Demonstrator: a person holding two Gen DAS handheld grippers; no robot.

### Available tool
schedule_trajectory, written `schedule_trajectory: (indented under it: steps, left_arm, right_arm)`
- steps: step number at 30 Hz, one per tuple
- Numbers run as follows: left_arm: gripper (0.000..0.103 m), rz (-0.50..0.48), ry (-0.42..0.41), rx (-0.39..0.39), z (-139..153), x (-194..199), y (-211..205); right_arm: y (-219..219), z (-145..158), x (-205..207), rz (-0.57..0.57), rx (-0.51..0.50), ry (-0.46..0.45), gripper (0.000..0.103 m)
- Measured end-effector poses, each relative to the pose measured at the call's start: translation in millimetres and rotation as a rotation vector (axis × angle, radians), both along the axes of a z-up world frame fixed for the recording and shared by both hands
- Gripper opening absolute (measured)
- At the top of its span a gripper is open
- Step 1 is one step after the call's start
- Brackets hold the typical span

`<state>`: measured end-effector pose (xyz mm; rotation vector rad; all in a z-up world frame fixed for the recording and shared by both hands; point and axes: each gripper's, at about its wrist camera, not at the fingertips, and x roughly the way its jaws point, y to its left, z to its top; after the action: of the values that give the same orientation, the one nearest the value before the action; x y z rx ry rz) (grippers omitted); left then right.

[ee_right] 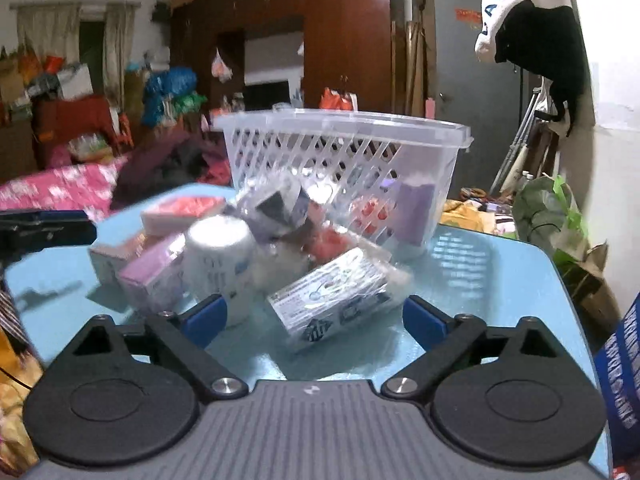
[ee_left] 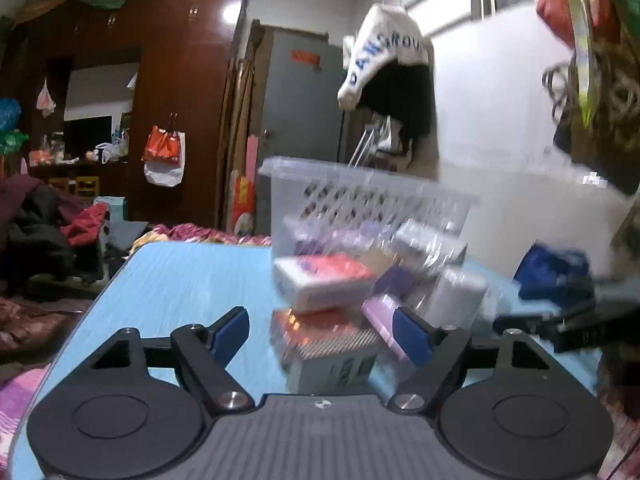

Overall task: Organize objects
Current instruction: 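Grasp the white bagged medicine box with the right tool while the left grasps the KENT box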

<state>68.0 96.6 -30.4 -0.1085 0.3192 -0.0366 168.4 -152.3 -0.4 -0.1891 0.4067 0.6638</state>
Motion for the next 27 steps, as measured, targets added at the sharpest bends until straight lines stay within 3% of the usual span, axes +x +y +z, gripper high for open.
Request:
schedule_trajectory:
  steps: [7, 11, 13, 14, 16, 27]
  left_arm:
    - [0.082, -0.056, 0.071, 0.016, -13.0, 14.4, -7.2]
    - [0.082, -0.079, 0.083, -0.008, -14.9, 17.3, -10.0]
    - [0.081, -0.078, 0.077, -0.01, -17.1, 14.7, -10.3]
    - [0.075, -0.076, 0.069, -0.017, -17.8, 12.9, -9.6]
    - [0.073, -0.08, 0.043, -0.038, -18.9, 7.4, -6.3]
    - [0.074, -0.087, 0.052, -0.038, -24.1, 11.0, -7.0]
  right_arm:
    - [21.9, 1.8, 22.5, -0.025, -0.093, 0.045, 0.101]
    - [18.2, -4.3, 24.4, -0.019, -0.091, 0.085, 0.097]
    - [13.1, -5.1, 24.4, -0.018, -0.071, 0.093, 0.08]
    - [10.1, -5.4, 23.6, -0.022, -0.058, 0.095, 0.079]
    - [3.2, -5.2, 20.0, -0.024, -0.022, 0.082, 0.065]
    - [4.8, -0.8, 20.9, -0.058, 0.005, 0.047, 0.058]
